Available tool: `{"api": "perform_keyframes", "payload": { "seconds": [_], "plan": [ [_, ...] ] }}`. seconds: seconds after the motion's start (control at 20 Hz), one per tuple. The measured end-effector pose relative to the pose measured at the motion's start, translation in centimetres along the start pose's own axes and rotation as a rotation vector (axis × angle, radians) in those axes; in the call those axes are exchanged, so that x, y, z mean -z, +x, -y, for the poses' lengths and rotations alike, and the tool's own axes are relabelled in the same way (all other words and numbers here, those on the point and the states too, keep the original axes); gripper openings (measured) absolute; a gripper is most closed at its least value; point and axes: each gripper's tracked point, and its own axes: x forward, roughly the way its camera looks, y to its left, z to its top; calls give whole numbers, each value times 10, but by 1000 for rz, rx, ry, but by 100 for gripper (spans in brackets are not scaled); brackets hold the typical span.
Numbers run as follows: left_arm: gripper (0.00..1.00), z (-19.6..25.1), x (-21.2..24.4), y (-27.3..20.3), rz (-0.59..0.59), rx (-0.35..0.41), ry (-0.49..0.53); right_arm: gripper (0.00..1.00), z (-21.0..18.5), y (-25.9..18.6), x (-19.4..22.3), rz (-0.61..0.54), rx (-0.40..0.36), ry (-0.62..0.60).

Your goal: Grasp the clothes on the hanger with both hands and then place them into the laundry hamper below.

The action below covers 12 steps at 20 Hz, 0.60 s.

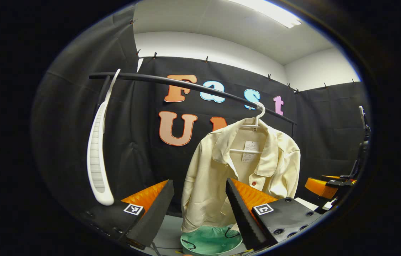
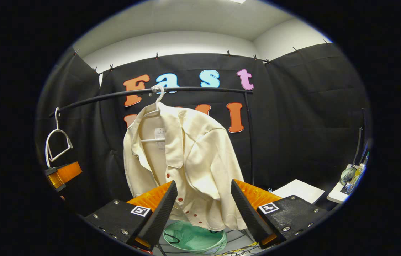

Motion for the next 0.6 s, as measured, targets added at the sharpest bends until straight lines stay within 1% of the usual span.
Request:
{"api": "perform_keyframes", "payload": {
  "seconds": [0.15,0.35,0.5,0.6],
  "plan": [
    [96,-5,1,-2,-4,-7,-3,95,-19,16,9,-22,-31,-4],
    [96,-11,2,-7,-7,-23,-2,95,-36,35,16,-44,-66,-17],
    [96,-16,1,-9,-9,-39,0,95,-50,47,27,-74,-103,-5],
    [96,-20,2,-10,-11,-51,2,94,-56,58,28,-82,-115,-1]
  ]
}}
